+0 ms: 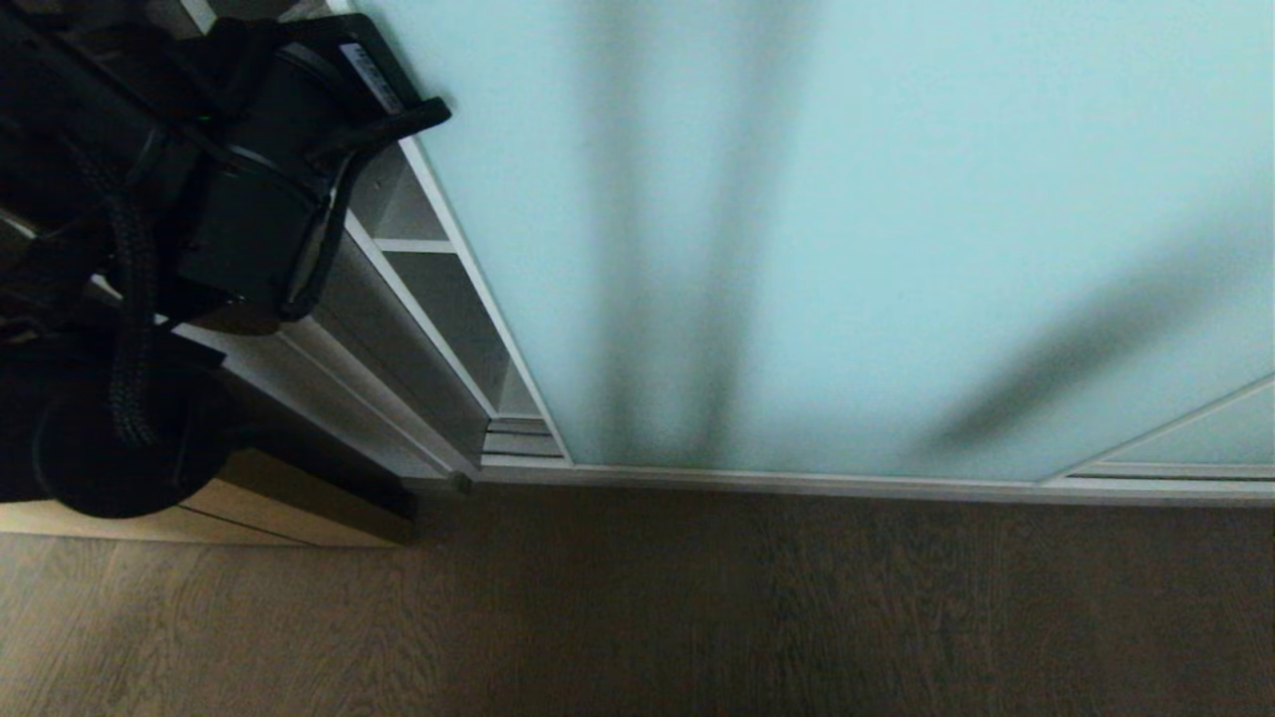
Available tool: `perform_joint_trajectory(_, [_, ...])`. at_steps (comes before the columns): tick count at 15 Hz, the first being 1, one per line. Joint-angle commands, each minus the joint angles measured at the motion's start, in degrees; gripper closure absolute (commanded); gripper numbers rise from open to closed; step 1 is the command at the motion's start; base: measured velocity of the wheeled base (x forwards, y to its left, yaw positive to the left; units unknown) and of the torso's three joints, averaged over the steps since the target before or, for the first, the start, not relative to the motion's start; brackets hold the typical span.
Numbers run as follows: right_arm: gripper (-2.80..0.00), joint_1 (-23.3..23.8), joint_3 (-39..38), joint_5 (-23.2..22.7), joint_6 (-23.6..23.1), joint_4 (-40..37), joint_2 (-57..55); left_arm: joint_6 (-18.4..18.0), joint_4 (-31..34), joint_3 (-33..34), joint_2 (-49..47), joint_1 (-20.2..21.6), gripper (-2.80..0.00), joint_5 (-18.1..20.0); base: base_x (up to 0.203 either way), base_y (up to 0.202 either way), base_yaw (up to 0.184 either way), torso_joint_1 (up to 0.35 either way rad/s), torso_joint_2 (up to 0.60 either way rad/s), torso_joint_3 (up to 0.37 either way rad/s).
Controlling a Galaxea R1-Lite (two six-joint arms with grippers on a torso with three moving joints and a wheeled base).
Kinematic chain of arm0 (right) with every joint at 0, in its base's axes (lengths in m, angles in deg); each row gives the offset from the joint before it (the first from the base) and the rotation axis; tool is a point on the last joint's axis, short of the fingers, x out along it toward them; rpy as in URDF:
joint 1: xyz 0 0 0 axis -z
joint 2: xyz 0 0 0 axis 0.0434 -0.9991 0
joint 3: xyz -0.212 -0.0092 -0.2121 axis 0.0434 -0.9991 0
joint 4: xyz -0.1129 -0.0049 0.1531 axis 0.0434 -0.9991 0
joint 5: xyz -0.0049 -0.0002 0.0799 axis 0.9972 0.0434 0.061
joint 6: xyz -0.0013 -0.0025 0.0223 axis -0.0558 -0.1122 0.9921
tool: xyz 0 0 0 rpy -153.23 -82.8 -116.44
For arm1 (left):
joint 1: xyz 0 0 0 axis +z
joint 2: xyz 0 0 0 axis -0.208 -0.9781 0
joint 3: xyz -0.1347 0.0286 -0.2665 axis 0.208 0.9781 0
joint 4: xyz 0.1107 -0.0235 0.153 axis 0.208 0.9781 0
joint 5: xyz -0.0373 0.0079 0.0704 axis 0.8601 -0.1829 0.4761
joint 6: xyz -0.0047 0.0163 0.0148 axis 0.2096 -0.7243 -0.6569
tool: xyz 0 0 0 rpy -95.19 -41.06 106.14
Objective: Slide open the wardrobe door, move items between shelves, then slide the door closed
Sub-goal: Open the door
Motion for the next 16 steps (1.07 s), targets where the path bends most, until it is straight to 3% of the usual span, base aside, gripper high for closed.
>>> perform_joint_trajectory(1, [0.0, 0.0, 0.0, 0.0, 0.01, 0.04, 0.02, -0.04, -0.51, -2.81, -4.67, -3.73, 0.0, -1.12, 0.0, 0.0, 0.0, 0.0, 0.0, 0.0])
perform_joint_trajectory(11, [0.0, 0.0, 0.0, 0.0, 0.0, 0.04, -0.03, -1.01, -2.9, -15.96, -19.66, -13.64, 0.0, -2.9, 0.0, 0.0, 0.0, 0.0, 0.0, 0.0])
perform_joint_trajectory(16, [0.0, 0.0, 0.0, 0.0, 0.0, 0.04, -0.01, -1.78, -2.64, -16.76, -14.01, -12.78, 0.0, -5.25, 0.0, 0.0, 0.0, 0.0, 0.0, 0.0])
